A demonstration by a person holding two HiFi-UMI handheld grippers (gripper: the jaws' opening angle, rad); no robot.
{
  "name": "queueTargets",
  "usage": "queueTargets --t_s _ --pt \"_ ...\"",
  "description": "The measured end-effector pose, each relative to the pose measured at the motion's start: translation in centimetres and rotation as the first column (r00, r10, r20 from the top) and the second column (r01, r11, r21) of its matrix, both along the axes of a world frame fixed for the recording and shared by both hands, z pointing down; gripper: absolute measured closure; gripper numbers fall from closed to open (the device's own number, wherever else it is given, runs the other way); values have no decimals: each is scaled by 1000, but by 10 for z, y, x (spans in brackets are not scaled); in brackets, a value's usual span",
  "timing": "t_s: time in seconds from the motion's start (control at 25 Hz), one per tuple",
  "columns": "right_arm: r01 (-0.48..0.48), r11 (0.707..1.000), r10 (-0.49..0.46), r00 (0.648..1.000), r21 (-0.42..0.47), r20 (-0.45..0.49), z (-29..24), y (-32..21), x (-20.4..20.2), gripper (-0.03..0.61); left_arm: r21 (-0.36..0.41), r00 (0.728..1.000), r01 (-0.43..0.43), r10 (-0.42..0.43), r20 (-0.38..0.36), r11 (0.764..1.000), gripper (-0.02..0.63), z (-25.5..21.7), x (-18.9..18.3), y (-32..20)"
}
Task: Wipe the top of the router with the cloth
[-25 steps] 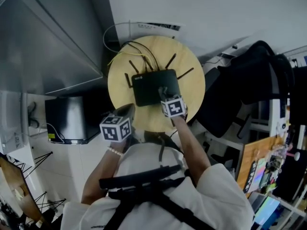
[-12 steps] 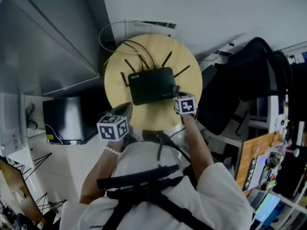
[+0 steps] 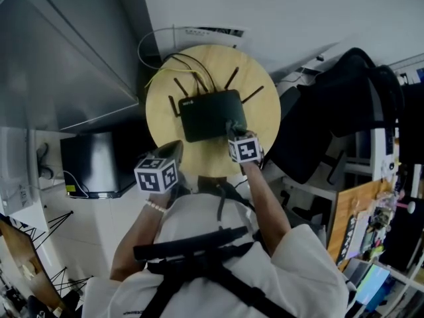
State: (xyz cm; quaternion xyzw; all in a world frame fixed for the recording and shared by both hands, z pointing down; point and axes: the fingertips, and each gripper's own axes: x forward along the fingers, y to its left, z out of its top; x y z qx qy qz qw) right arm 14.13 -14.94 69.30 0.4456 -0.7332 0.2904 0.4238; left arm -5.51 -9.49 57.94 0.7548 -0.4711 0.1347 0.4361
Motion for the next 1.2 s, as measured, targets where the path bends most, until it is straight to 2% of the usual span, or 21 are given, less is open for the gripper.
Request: queueTargets --t_s 0.4,0.8,1.0,1.2 --pt "154 988 -154 986 6 66 -6 21 -88 538 -1 1000 23 -23 8 1000 617 -1 -15 8" --pt "282 959 -278 954 -23 111 -2 43 -157 538 -2 999 51 -51 13 999 617 -2 -30 12" --pt "303 953 -297 945 -20 138 -7 45 -166 538 1 999 51 -51 13 999 617 -3 -33 9" --pt "197 980 -196 970 7 144 -22 25 -124 538 -1 1000 26 -26 4 1000 617 -1 -23 1"
